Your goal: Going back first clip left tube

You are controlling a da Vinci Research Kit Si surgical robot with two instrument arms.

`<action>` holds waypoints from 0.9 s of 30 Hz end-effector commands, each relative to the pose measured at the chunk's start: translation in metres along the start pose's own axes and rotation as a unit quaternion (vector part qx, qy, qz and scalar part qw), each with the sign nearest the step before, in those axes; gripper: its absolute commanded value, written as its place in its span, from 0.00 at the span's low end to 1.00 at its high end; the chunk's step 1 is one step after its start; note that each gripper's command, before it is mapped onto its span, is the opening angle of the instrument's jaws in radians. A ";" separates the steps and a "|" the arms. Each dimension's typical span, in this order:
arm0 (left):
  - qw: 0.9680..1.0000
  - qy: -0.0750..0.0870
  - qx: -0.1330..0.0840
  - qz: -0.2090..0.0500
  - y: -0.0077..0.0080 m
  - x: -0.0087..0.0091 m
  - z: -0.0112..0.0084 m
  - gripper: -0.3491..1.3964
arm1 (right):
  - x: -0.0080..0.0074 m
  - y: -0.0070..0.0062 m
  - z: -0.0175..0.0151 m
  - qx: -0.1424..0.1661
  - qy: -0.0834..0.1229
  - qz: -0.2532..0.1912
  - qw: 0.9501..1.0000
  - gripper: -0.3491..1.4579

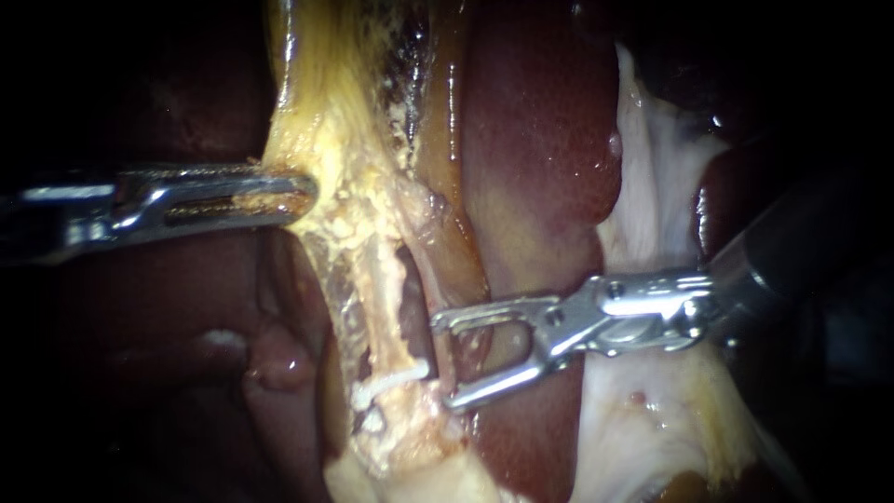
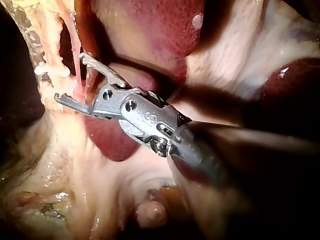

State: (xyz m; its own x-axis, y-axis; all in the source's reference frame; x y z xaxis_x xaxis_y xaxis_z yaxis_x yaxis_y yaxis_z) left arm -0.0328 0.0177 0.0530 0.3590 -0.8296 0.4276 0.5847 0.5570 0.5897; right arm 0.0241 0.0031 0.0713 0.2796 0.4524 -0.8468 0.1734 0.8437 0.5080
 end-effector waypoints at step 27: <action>1.000 0.012 0.008 -0.001 0.0031 0.0043 0.0082 0.00 | 0.0040 0.0000 -0.0039 -0.016 0.026 -0.069 0.997 0.52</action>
State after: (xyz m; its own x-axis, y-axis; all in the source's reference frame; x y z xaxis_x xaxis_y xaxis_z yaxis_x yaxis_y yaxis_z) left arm -0.0357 0.0164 0.0625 0.3748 -0.8303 0.4124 0.5747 0.5571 0.5994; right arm 0.0216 0.0060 0.0673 0.2048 0.3464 -0.9155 0.1748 0.9073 0.3824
